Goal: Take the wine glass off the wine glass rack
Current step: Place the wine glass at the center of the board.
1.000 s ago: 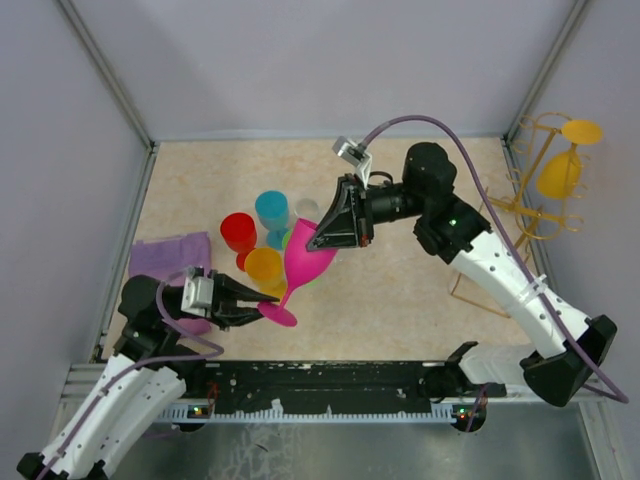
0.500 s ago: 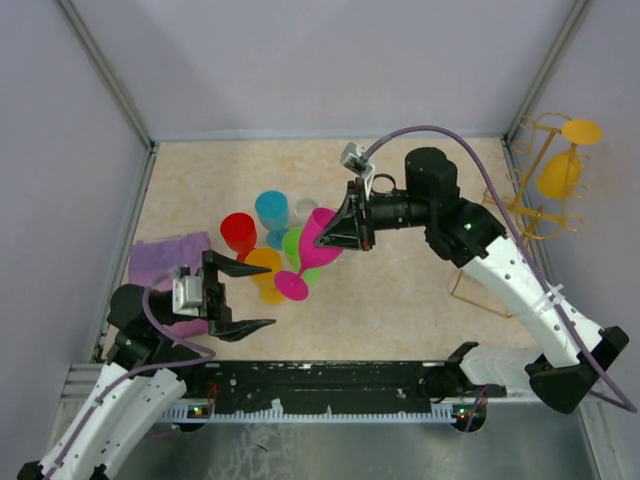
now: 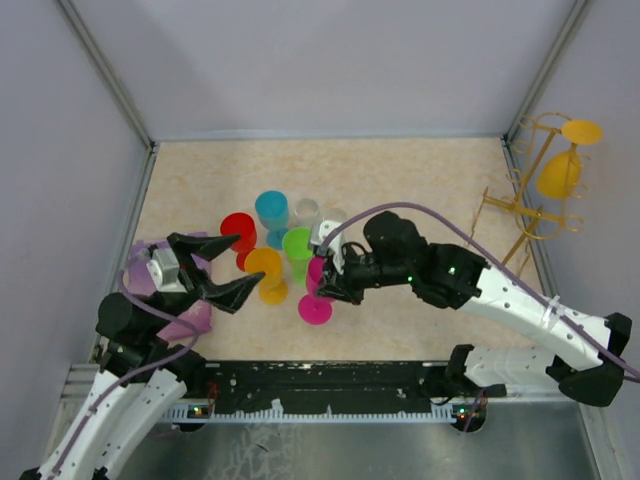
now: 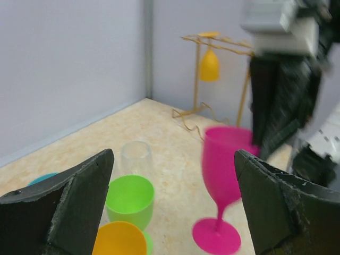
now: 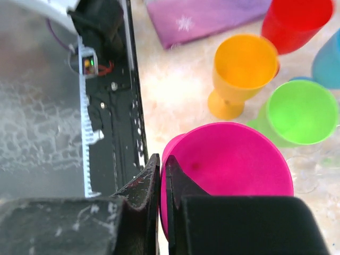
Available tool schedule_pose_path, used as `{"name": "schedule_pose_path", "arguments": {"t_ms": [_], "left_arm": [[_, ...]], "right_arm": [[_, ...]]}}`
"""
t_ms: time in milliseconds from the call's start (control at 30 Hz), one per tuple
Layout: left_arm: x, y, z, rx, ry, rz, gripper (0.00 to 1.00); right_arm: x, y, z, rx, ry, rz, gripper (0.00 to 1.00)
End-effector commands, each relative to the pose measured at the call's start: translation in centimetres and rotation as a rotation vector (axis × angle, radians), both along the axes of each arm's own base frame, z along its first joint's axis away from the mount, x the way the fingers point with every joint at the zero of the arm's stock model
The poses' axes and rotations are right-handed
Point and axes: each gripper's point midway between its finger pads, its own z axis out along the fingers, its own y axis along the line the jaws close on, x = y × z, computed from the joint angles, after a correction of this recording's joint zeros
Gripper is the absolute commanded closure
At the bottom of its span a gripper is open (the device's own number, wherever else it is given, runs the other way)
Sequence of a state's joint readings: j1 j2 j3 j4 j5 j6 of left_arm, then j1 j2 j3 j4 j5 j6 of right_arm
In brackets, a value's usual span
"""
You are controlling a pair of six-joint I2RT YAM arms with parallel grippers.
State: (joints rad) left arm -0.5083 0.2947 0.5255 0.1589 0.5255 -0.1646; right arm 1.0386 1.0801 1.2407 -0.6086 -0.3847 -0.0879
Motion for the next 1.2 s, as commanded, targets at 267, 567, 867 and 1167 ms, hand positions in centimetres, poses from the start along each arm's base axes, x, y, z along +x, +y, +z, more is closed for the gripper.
{"name": "schedule_pose_path", "arguments": {"t_ms": [267, 567, 867, 1167], "left_arm": [[6.1, 7.7, 1.8, -0.319, 0.374, 0.518, 0.01], [6.2, 8.3, 1.6, -0.329, 0.415, 0.551, 0.01], [6.2, 8.9, 1.5, -0.335, 0.407, 0.580, 0.00], [6.2, 8.7, 1.4, -0.323, 0.411, 0.574, 0.00]], "right_arm": [[-0.5, 5.3, -8.2, -0.110, -0.217, -0.015, 1.00], [-0.4, 8.3, -11.3, -0.130, -0.200, -0.019, 1.00], [-0.8, 8.7, -13.0, -0.161, -0.191, 0.010, 0.94], [-0.1, 9.2, -9.8, -0.114, -0.197, -0.039, 0.48]]}}
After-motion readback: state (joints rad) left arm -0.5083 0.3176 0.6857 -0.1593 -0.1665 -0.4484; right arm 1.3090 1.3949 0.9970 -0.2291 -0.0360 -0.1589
